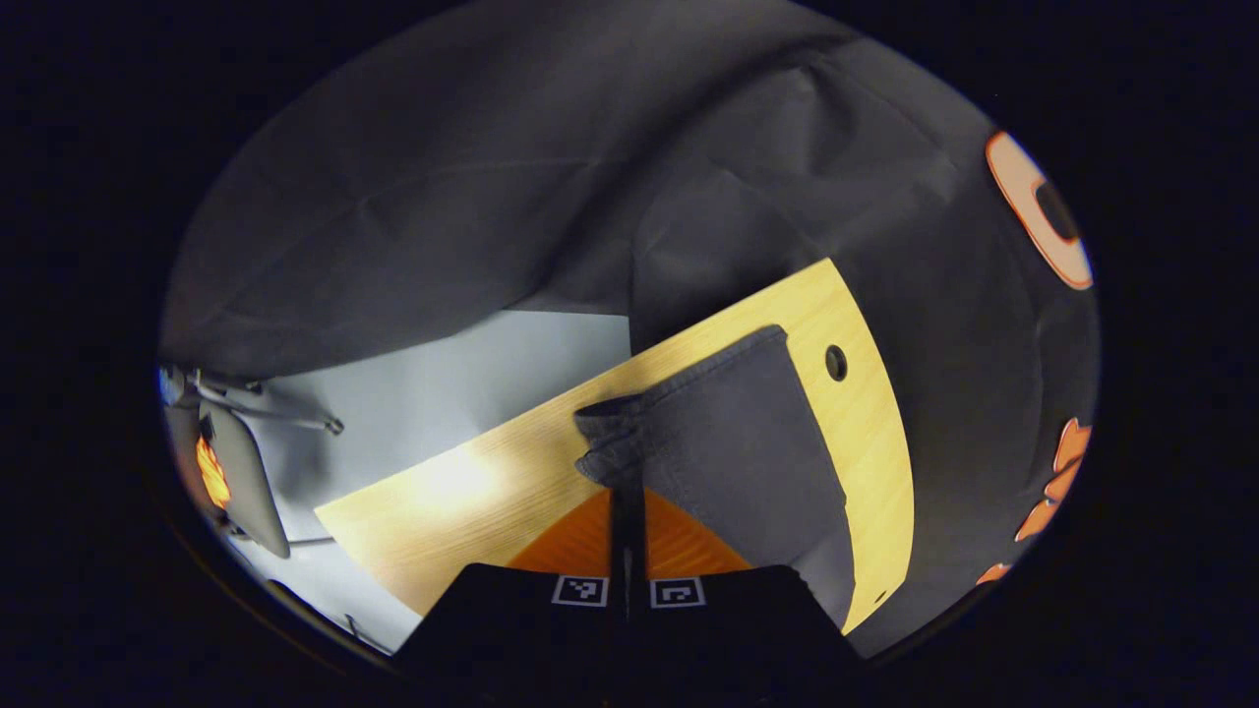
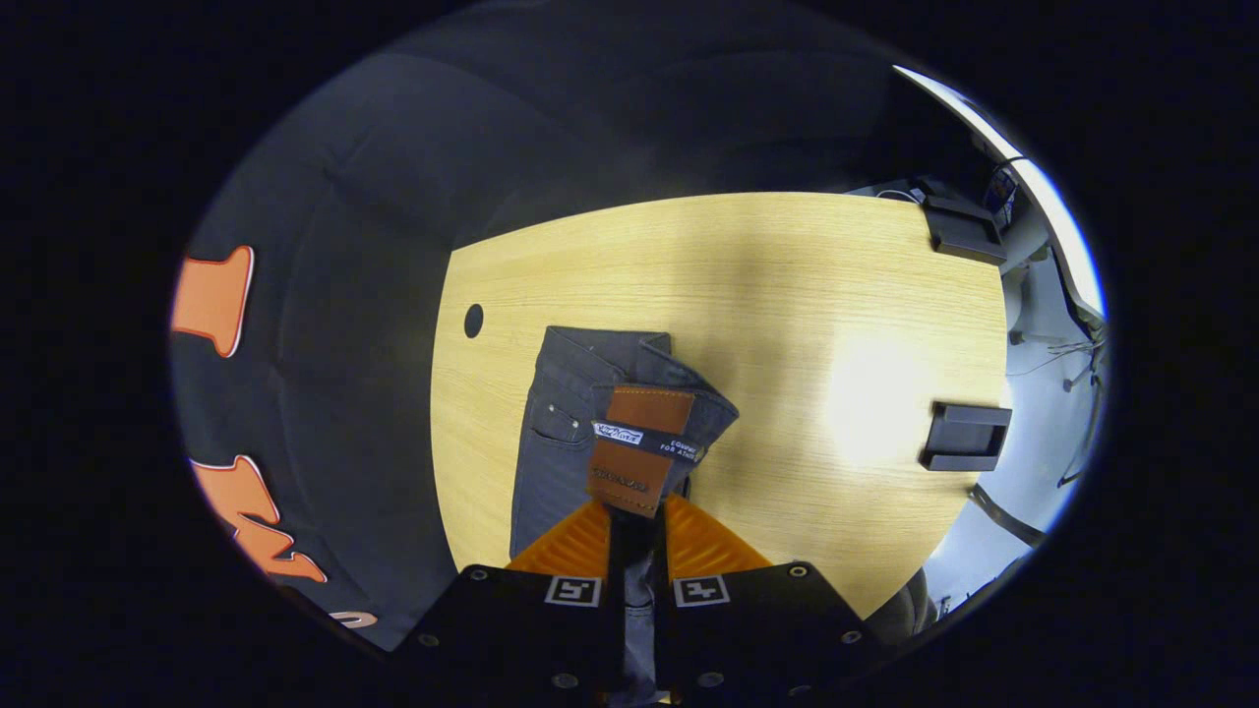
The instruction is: Grasp the waist and the cuffs of the jeans and fold them to make the two legs overlap; first hold the waist and fold one-third of the jeans toward the cuffs, then hold the cuffs and fold the remaining one-third in the same direction to finish folding.
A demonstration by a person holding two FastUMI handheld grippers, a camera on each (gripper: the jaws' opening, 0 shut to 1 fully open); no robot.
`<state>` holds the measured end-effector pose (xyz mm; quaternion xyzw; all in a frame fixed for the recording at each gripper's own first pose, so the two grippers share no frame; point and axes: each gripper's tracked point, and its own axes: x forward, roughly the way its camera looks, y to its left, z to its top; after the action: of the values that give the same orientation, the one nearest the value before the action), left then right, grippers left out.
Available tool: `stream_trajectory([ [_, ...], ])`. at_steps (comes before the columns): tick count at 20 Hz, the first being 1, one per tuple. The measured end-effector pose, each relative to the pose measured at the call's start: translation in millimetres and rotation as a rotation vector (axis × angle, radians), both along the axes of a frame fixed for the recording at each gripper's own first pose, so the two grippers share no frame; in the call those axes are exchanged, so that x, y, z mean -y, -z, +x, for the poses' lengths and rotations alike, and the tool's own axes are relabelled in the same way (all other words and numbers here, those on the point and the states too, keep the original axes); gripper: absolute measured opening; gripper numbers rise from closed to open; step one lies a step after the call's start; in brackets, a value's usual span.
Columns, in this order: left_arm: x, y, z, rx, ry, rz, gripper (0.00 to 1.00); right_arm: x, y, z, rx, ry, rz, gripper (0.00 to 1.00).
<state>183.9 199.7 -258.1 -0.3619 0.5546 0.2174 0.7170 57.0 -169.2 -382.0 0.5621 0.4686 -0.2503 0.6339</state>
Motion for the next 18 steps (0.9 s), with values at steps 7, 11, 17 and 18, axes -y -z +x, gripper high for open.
stream_trajectory([
  [7,17,23,56,0.011,0.364,0.075,0.01,-9,11,51,-0.027,-0.090,0.065,0.13],
  [11,12,38,95,0.049,0.454,0.108,0.01,-13,15,77,-0.060,-0.080,0.115,0.12],
  [17,22,40,127,0.071,0.509,0.133,0.01,-18,29,104,-0.089,-0.105,0.142,0.13],
  [18,26,39,136,0.079,0.501,0.126,0.01,-18,30,108,-0.090,-0.105,0.147,0.13],
])
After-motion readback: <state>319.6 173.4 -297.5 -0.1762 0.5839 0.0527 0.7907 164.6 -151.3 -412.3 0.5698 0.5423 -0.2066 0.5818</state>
